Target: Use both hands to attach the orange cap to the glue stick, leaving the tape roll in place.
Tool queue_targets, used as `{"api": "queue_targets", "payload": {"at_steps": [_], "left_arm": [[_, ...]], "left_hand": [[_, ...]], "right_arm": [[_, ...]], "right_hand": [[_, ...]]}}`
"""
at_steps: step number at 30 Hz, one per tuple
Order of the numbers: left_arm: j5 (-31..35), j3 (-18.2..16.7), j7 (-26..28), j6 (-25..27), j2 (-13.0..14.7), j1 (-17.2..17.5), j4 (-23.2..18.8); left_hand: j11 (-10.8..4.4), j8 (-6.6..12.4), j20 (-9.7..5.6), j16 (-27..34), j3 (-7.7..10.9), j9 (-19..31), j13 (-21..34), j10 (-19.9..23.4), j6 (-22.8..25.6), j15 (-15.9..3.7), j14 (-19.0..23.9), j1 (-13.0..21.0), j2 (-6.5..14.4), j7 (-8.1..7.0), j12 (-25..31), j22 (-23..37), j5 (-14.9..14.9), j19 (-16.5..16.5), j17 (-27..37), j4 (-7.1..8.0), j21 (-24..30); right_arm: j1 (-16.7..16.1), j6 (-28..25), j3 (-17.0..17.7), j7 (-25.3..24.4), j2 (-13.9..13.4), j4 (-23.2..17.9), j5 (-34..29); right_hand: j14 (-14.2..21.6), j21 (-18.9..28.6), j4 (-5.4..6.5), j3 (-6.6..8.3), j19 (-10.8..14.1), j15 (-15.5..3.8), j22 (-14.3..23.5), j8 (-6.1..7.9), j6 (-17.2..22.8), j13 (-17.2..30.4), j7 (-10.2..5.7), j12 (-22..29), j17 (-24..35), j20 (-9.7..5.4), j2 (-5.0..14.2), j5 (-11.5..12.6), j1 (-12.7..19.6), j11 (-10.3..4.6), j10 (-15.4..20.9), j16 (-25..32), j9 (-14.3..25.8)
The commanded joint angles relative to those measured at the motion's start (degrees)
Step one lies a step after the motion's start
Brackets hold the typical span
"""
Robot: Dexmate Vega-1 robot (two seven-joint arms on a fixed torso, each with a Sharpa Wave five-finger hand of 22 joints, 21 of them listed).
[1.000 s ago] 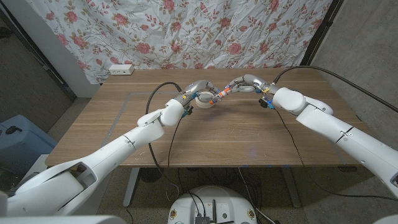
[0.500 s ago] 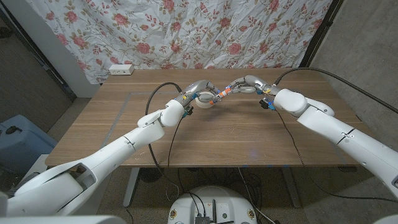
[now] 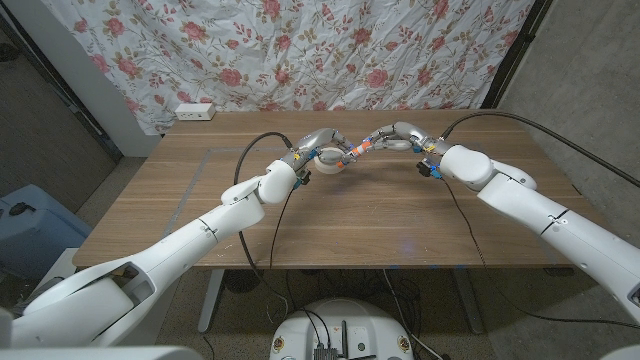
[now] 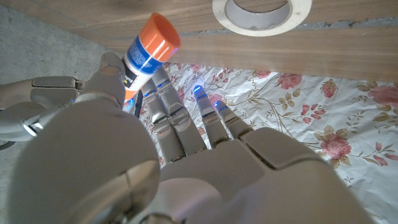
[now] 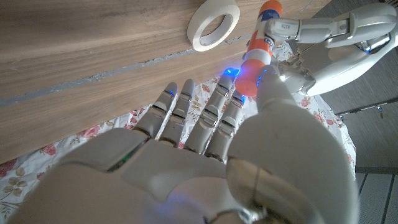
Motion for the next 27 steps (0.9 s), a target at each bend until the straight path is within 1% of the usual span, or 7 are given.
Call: {"api": "queue_targets", "payload": {"at_steps": [1, 11, 21, 27], "left_arm": [[0.15, -0.14, 0.32, -0.2, 0.03, 0.24, -0.18], [0.16, -0.07, 0.36, -0.58, -0.18, -0.03, 0.34], [0.09, 0.04, 0.35, -0.82, -0.46, -0.39, 1.03], [0.04, 0.13, 0.39, -0.94, -0.64, -0.61, 1.45]], "left_hand": [[-1.35, 0.41, -0.18, -0.07, 0.16, 0.63, 0.22, 0.97, 6.54, -6.18, -0.25, 0.78, 1.54, -0.61, 0.45, 0.18, 0.35, 0.33, 0.12, 0.17, 0.28], [-1.34, 0.43, -0.21, -0.07, 0.12, 0.64, 0.22, 0.91, 6.56, -6.17, -0.24, 0.7, 1.53, -0.71, 0.44, 0.18, 0.34, 0.32, 0.13, 0.2, 0.28], [-1.34, 0.43, -0.21, -0.07, 0.07, 0.64, 0.21, 0.87, 6.56, -6.19, -0.26, 0.63, 1.51, -0.88, 0.43, 0.18, 0.33, 0.33, 0.13, 0.23, 0.28], [-1.34, 0.41, -0.19, -0.07, 0.05, 0.64, 0.22, 0.93, 6.51, -6.2, -0.27, 0.58, 1.53, -0.64, 0.47, 0.18, 0.32, 0.33, 0.13, 0.26, 0.27]], "right_arm": [[-0.27, 0.39, -0.34, -0.3, 0.37, 0.15, 0.3], [-0.35, 0.02, -0.61, -0.66, 0.58, -0.37, -0.06], [0.43, 0.43, -1.23, -0.34, 1.29, 0.61, -0.35], [1.22, 0.52, -1.69, 0.26, 1.66, 1.31, -0.54]], "right_hand": [[0.19, 0.13, 0.14, -0.25, 0.2, -6.95, 0.17, 0.51, 0.73, 0.17, 0.0, 0.13, 0.31, 0.17, 0.61, 0.02, 0.14, 0.15, 0.26, 0.36, 0.22], [0.26, 0.12, 0.1, -0.33, 0.23, -6.98, 0.17, 0.51, 0.86, 0.12, 0.0, 0.1, 0.3, 0.18, 0.64, 0.02, 0.23, 0.14, 0.3, 0.43, 0.23], [0.23, 0.11, 0.08, -0.4, 0.25, -6.98, 0.17, 0.48, 0.92, 0.1, 0.0, 0.1, 0.27, 0.17, 0.66, 0.02, 0.29, 0.13, 0.37, 0.43, 0.24], [0.24, 0.11, 0.08, -0.45, 0.27, -6.96, 0.17, 0.47, 0.95, 0.08, 0.0, 0.1, 0.27, 0.18, 0.68, 0.01, 0.29, 0.13, 0.42, 0.46, 0.24]]}}
